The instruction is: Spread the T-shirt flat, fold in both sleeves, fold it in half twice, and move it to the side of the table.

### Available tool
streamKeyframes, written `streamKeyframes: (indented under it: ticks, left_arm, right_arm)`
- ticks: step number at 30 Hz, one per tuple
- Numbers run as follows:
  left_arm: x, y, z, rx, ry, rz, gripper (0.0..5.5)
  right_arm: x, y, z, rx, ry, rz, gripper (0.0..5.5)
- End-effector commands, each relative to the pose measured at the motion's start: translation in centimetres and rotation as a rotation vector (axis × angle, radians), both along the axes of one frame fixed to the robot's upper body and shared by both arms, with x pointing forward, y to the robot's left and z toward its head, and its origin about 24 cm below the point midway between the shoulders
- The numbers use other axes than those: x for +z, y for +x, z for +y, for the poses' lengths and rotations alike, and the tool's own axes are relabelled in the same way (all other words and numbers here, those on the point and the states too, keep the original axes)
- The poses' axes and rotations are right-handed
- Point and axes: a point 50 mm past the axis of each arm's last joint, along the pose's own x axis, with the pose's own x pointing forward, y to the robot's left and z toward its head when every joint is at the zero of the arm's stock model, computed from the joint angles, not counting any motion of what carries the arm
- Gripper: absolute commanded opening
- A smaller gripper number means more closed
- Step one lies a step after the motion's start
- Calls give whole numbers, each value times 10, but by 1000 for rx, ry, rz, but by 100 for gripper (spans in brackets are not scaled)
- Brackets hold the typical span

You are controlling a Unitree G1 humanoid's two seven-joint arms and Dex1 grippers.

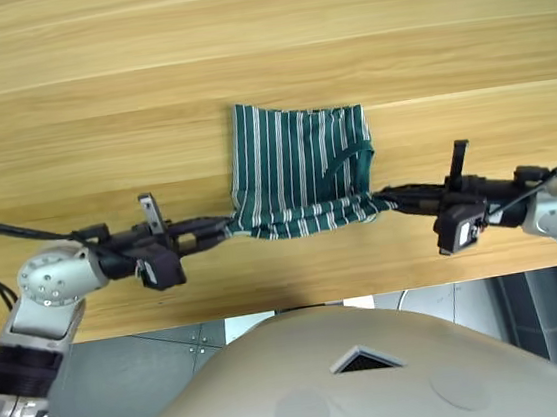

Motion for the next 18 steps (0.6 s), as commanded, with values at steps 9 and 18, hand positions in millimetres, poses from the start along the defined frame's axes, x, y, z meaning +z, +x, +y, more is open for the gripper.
streamKeyframes:
  ticks: [9, 18]
  left_arm:
    - [-13, 77, -21, 290, -24, 15, 15]
    - [-46, 134, -33, 518, 21, 183, 15]
  right_arm:
    - [-6, 64, 6, -268, -48, -66, 0]
    - [-38, 108, 17, -407, -151, -73, 0]
